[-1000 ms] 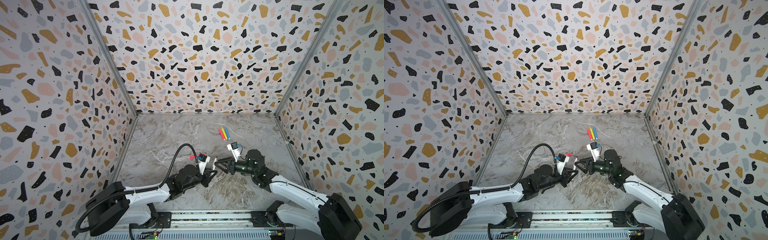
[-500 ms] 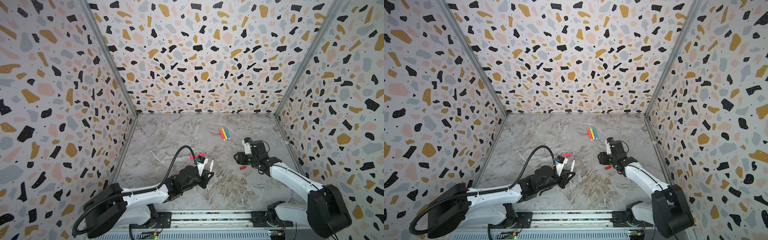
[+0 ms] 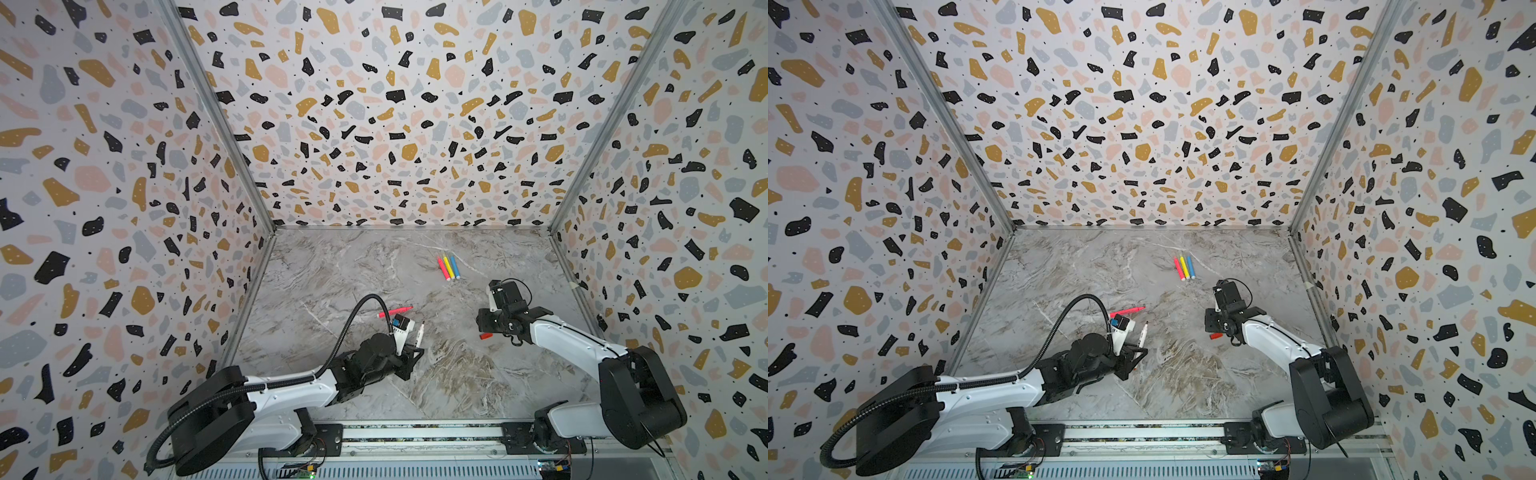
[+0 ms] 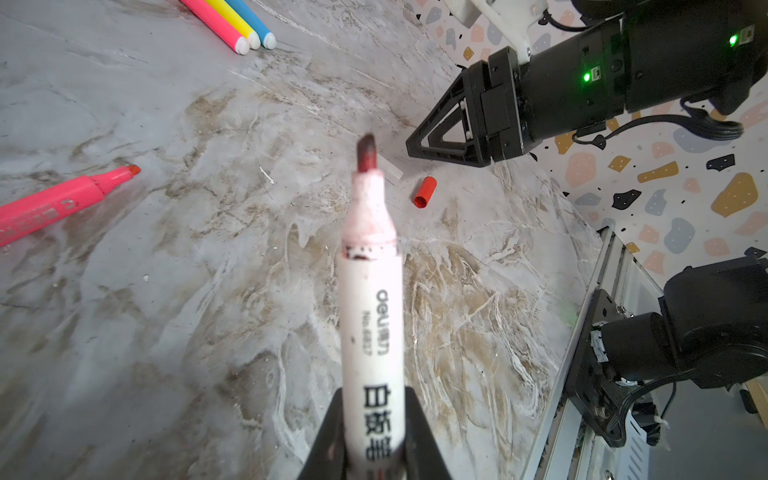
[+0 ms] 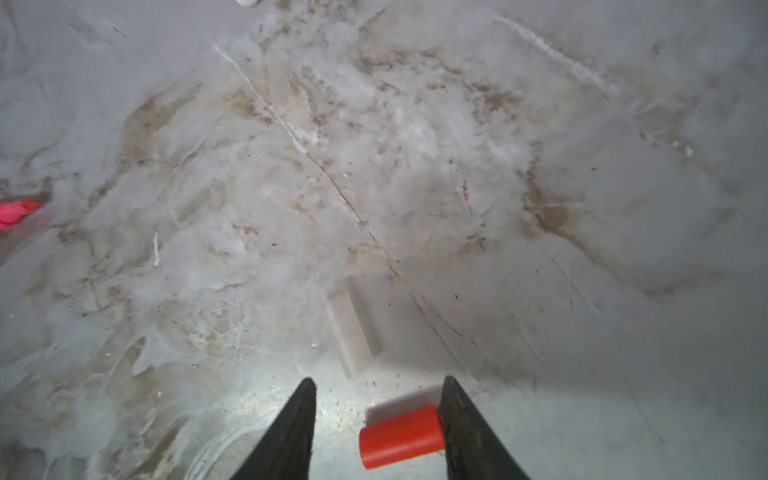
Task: Insert the pens into the pen caps
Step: 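Open the right gripper and move it over the small red cap, then lower the right gripper and close it on the red cap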
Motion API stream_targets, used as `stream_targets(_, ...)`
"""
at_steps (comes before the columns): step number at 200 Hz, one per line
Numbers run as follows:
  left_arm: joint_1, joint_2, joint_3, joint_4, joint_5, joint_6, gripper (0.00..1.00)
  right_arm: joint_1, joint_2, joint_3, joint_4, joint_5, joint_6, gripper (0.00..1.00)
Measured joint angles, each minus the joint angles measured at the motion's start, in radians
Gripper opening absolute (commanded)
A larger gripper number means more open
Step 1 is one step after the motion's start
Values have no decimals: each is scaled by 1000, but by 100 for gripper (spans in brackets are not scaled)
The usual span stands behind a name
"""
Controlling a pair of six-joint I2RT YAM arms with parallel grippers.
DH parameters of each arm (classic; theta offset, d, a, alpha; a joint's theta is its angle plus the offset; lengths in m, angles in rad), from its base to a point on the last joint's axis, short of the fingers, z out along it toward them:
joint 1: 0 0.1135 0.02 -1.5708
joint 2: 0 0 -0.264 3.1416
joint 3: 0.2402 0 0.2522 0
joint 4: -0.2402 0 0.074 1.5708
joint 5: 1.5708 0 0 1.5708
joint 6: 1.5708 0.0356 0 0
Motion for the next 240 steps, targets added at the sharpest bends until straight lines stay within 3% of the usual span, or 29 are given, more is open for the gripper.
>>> stream_targets(98,0,-4,-28,8,-1,0,2,61,-26,-98,-7,77,227,41)
stream_targets(240,0,-37,-40,7,-18,0,2,36,80,-5,4,109,227,39)
